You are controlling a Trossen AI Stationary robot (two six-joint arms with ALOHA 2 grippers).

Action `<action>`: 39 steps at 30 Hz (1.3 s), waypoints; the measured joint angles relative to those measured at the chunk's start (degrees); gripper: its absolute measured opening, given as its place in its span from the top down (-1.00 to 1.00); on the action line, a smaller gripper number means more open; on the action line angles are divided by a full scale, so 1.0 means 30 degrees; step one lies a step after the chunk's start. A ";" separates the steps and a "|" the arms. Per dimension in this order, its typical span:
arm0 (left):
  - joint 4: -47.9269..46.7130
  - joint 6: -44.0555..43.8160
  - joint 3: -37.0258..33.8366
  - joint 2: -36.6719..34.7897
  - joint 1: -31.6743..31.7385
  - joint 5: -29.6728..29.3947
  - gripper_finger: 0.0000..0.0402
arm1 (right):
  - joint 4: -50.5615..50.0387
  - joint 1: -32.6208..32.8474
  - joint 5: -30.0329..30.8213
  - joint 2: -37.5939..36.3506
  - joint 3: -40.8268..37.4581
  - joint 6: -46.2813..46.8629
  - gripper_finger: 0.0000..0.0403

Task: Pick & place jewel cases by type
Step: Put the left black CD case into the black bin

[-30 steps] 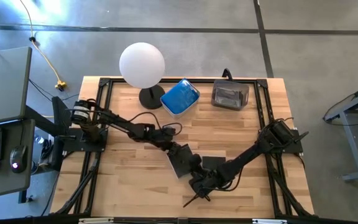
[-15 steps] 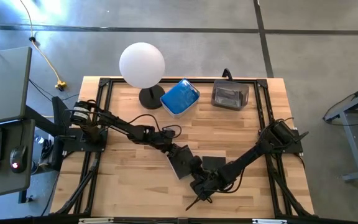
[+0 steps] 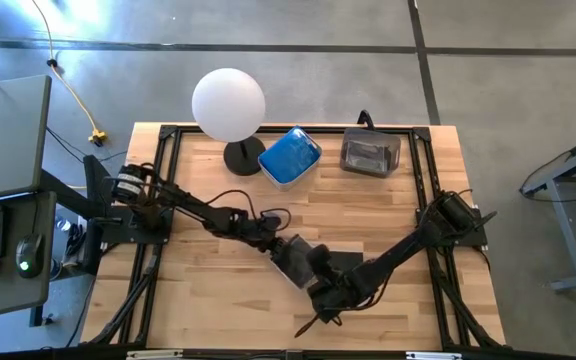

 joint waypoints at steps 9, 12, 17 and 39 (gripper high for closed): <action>0.0899 -0.0669 0.0109 -0.0022 -0.0526 -0.0655 0.39 | -0.4332 0.0513 -0.0472 0.0022 -0.0036 0.4172 0.16; 0.2411 -0.0671 0.0109 0.0452 -0.0642 -0.0777 0.39 | -0.5136 0.0603 -0.1158 0.0022 -0.0036 0.4817 0.16; 0.3314 -0.0934 0.0767 0.1877 -0.0574 -0.0402 0.39 | -0.5487 0.0607 -0.2774 0.0029 -0.0036 0.5482 0.16; 0.0908 -0.0195 0.2739 0.2900 -0.0541 0.0103 0.39 | -0.7539 0.2809 -0.3773 0.0036 -0.0022 0.7123 0.16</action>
